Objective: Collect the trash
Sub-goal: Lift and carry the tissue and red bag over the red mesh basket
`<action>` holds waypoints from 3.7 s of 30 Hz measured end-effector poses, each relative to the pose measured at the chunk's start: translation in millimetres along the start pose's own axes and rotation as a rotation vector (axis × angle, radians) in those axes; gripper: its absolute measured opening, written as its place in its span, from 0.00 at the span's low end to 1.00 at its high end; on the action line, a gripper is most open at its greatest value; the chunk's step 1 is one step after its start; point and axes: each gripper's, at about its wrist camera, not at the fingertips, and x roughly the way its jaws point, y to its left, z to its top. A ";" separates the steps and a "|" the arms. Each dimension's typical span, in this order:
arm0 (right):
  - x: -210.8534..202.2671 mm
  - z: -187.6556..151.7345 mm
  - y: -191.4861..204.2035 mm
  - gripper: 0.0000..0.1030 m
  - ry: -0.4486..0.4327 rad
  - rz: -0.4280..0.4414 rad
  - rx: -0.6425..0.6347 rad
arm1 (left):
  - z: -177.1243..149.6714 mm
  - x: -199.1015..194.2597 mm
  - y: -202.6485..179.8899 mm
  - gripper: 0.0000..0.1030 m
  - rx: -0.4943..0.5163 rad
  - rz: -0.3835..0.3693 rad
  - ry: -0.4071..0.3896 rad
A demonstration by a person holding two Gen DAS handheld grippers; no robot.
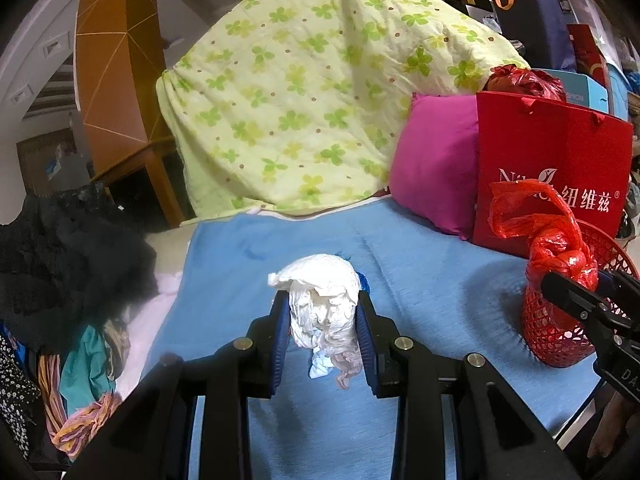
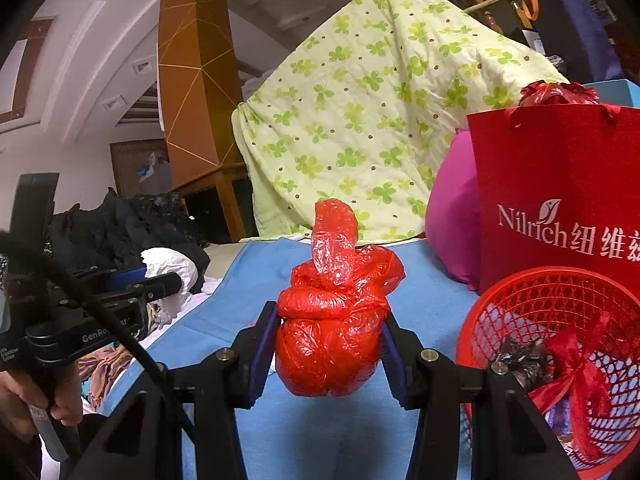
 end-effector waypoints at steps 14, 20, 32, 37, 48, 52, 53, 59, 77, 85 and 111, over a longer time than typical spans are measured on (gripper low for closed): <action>-19.1 -0.6 -21.1 0.49 -0.037 -0.028 0.008 | 9.2 0.1 -20.0 0.33 0.023 -0.032 0.002; -26.1 1.9 -29.0 0.49 -0.053 -0.038 0.014 | 13.6 -1.4 -33.2 0.33 0.041 -0.046 -0.003; -36.8 3.3 -40.6 0.49 -0.079 -0.057 0.031 | 19.0 -2.1 -53.3 0.33 0.071 -0.070 -0.002; -41.4 3.6 -45.9 0.49 -0.087 -0.062 0.038 | 21.1 -2.6 -59.8 0.33 0.081 -0.078 -0.005; -50.9 2.3 -55.9 0.49 -0.096 -0.084 0.054 | 23.0 -1.4 -74.6 0.33 0.101 -0.098 -0.006; -53.4 2.2 -59.2 0.49 -0.100 -0.091 0.060 | 23.1 -0.8 -80.2 0.33 0.105 -0.105 -0.003; -54.3 1.9 -60.1 0.49 -0.102 -0.093 0.062 | 23.2 -0.7 -81.4 0.33 0.107 -0.107 -0.003; -59.9 -0.2 -61.1 0.49 -0.109 -0.103 0.071 | 24.2 -1.4 -88.1 0.33 0.119 -0.116 -0.007; -73.6 -2.4 -71.8 0.49 -0.131 -0.135 0.109 | 27.1 -2.4 -108.5 0.33 0.156 -0.151 -0.014; -77.8 -2.2 -77.2 0.49 -0.142 -0.147 0.131 | 30.8 -3.4 -116.9 0.33 0.167 -0.166 -0.022; -97.0 -2.7 -116.1 0.51 -0.174 -0.265 0.239 | 46.0 16.8 -170.1 0.34 0.173 -0.439 -0.025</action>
